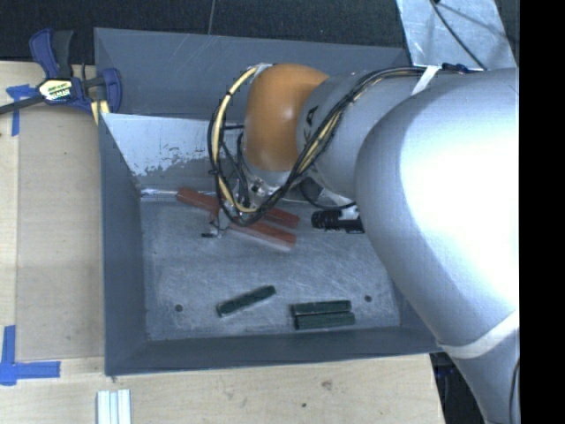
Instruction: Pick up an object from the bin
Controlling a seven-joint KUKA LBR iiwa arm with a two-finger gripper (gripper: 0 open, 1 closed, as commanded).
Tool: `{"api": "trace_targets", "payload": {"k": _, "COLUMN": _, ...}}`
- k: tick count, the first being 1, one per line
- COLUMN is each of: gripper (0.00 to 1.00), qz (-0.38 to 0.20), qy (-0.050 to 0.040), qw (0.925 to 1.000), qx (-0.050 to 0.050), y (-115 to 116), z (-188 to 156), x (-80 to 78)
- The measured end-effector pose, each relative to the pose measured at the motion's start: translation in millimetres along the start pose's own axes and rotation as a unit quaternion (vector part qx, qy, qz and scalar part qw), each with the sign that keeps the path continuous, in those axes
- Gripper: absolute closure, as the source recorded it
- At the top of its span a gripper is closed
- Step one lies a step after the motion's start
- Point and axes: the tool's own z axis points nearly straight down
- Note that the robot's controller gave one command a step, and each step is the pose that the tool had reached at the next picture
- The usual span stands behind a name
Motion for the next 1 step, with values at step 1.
{"api": "trace_targets", "payload": {"k": 1, "gripper": 1.00, "qz": -0.003, "qy": 0.0057, "qw": 1.0000, "qx": 0.001, "y": 1.8, "z": -5.4, "x": 1.7}}
